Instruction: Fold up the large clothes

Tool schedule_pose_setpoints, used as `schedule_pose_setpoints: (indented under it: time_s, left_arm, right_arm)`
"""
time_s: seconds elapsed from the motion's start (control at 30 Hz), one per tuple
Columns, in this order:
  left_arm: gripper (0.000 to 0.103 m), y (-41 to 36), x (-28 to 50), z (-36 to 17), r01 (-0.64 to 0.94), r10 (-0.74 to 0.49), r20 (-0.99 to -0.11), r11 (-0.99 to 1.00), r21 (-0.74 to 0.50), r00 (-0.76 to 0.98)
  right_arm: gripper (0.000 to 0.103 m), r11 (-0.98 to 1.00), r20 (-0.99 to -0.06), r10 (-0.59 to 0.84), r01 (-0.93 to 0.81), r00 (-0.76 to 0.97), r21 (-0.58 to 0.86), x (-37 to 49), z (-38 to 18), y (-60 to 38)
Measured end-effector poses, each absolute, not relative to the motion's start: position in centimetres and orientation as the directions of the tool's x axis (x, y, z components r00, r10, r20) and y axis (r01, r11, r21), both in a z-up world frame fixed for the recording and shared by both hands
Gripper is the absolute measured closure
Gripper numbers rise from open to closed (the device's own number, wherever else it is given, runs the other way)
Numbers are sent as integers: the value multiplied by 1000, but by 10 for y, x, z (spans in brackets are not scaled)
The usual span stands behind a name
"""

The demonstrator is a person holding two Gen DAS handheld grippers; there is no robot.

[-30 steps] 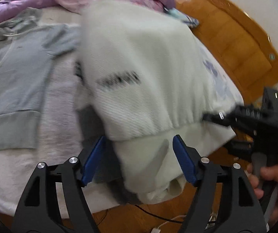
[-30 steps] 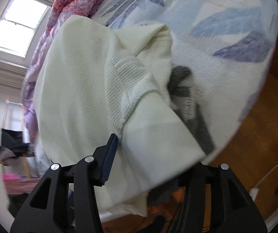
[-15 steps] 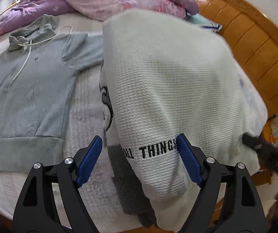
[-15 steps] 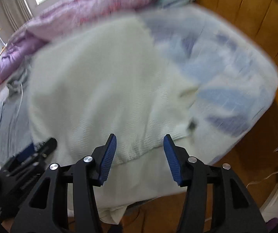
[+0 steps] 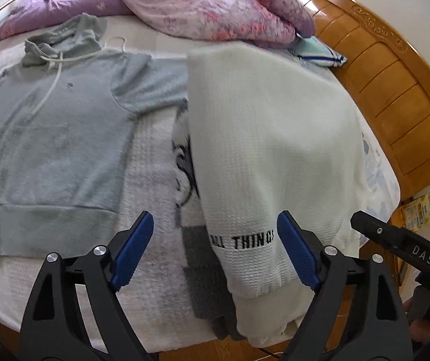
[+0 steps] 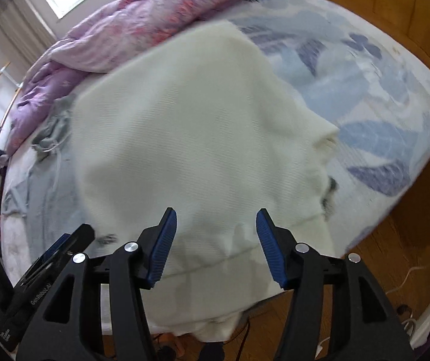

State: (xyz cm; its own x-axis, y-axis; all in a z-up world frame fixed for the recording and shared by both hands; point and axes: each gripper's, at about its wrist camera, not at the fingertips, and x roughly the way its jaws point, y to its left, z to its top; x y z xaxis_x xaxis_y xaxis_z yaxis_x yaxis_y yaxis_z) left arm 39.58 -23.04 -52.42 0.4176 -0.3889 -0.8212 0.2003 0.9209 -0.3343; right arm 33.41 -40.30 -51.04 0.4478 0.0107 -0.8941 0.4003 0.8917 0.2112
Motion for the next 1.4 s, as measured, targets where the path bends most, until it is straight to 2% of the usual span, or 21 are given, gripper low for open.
schedule_pose_setpoints:
  time_s: [0.37, 0.57, 0.73, 0.8, 1.07, 1.1, 1.4]
  left_arm:
    - [13, -142, 392, -427, 212, -289, -797, 955, -206, 530]
    - [13, -66, 352, -375, 216, -325, -772, 945, -245, 546]
    - [11, -10, 307, -322, 255, -328, -735, 943, -215, 593]
    - [11, 6, 293, -303, 269, -340, -725, 938, -218, 599]
    - [10, 64, 248, -233, 278, -367, -685, 929, -243, 629]
    - [10, 69, 242, -225, 286, -368, -680, 929, -236, 634]
    - [7, 96, 199, -161, 290, -349, -637, 936, -200, 687]
  right_arm:
    - [40, 931, -847, 54, 279, 530, 234, 336, -424, -297]
    - [38, 940, -818, 34, 260, 574, 222, 300, -372, -223]
    - [38, 944, -805, -1, 266, 594, 196, 263, -325, -163]
    - [23, 948, -794, -18, 262, 608, 179, 250, -303, -140]
    - [22, 965, -770, -36, 223, 637, 138, 218, -235, -70]
    - [18, 965, -772, -35, 222, 634, 138, 215, -230, -66]
    - [17, 972, -764, -31, 199, 644, 128, 178, -190, -40]
